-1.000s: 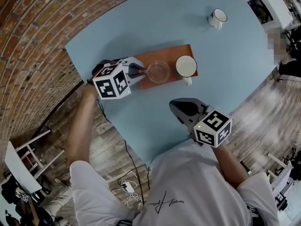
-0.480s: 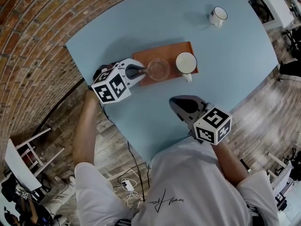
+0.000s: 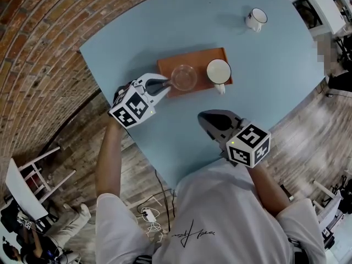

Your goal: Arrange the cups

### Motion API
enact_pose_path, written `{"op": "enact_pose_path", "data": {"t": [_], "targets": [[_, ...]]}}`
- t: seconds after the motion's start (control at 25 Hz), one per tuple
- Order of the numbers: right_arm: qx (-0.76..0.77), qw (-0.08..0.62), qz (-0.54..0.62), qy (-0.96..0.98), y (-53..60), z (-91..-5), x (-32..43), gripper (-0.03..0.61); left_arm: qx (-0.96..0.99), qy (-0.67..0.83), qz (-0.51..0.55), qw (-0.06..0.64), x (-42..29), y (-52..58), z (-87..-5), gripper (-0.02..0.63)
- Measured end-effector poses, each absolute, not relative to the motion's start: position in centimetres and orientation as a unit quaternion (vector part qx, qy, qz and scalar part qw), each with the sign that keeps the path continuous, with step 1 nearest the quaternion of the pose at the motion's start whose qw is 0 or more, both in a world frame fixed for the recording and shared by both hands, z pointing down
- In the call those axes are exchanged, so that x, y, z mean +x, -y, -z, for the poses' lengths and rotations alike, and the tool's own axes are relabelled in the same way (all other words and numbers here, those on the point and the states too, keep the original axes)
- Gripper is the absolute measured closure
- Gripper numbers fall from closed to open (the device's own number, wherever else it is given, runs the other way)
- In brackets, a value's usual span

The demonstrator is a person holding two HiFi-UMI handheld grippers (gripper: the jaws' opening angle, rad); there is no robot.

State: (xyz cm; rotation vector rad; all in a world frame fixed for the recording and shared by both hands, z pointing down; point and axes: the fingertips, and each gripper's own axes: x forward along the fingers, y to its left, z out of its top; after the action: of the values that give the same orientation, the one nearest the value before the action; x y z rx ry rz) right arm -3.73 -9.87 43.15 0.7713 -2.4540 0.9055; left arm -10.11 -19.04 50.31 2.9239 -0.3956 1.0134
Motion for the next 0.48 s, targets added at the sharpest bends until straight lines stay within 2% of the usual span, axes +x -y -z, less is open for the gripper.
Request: {"op": "enact_pose_path", "data": {"t": [0.48], "targets": [[0.275,0.199,-0.319,0.885,9.88,-42.64,-3.8,0.555,0.922,0.22,-0.315,0.044,-10.33,18.32,-50.31,0.563]]}}
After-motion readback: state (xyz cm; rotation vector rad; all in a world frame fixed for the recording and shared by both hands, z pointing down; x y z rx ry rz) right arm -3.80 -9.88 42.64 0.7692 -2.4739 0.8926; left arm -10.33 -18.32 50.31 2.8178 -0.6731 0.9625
